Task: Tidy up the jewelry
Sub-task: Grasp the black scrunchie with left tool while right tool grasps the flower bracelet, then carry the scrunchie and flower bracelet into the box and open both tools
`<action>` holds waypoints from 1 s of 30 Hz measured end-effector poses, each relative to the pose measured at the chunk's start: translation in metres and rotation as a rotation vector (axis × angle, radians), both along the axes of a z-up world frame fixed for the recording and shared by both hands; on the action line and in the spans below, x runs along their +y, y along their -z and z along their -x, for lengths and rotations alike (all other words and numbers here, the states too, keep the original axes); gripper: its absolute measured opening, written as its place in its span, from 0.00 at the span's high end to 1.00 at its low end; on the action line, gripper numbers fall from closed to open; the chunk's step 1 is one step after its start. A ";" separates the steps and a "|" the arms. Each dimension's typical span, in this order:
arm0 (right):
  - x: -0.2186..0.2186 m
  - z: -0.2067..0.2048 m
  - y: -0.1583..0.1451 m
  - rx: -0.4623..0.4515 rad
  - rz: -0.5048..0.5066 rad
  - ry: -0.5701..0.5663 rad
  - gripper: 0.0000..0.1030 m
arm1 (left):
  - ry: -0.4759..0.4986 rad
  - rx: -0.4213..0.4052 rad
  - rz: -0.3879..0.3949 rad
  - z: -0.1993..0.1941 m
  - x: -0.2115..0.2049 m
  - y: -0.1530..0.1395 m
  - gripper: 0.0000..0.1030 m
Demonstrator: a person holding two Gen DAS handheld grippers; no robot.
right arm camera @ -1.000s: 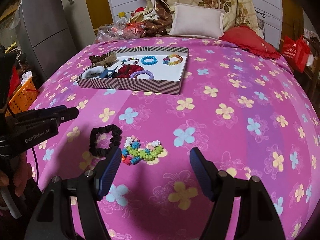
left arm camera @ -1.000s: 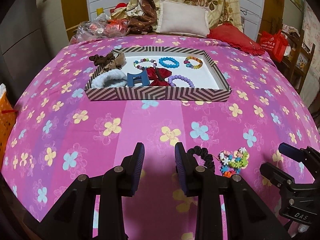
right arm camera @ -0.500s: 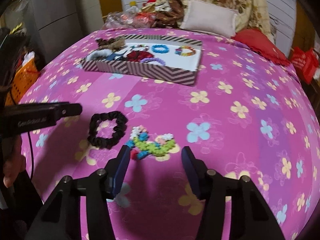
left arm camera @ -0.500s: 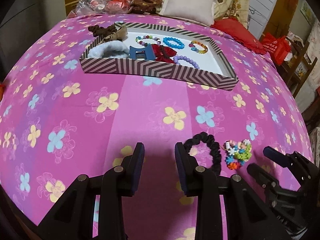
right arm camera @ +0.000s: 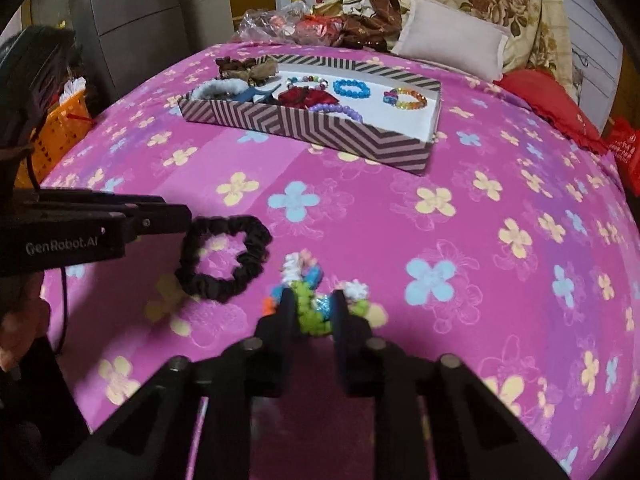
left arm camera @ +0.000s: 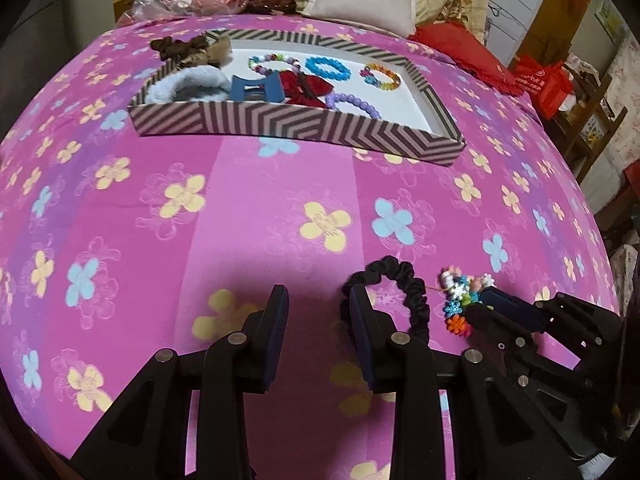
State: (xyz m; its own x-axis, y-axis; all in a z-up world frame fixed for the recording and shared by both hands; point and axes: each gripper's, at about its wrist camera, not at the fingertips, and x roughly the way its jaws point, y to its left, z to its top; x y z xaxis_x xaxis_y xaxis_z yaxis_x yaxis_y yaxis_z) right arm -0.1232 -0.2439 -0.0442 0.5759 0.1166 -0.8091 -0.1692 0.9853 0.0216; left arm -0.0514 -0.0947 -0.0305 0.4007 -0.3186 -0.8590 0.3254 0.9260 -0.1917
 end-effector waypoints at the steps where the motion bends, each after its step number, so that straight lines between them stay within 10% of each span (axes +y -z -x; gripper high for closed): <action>1: -0.003 0.002 0.000 -0.001 -0.012 -0.001 0.86 | 0.008 0.004 0.002 0.000 -0.002 0.001 0.66; 20: -0.017 0.002 -0.001 -0.009 -0.110 0.037 0.87 | 0.072 -0.040 -0.107 0.004 -0.027 0.012 0.65; 24: -0.019 0.001 -0.002 -0.010 -0.132 0.047 0.87 | 0.057 -0.053 -0.115 0.002 -0.024 0.012 0.88; 30: -0.025 -0.002 -0.017 -0.042 -0.176 0.050 0.87 | 0.055 -0.051 -0.034 -0.004 -0.013 -0.001 0.92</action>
State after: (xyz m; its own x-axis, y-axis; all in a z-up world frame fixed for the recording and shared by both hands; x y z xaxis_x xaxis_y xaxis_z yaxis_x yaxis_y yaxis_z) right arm -0.1211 -0.2690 -0.0271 0.6177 0.2246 -0.7536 -0.1248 0.9742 0.1880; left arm -0.0476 -0.1076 -0.0296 0.4269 -0.3121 -0.8487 0.3848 0.9121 -0.1418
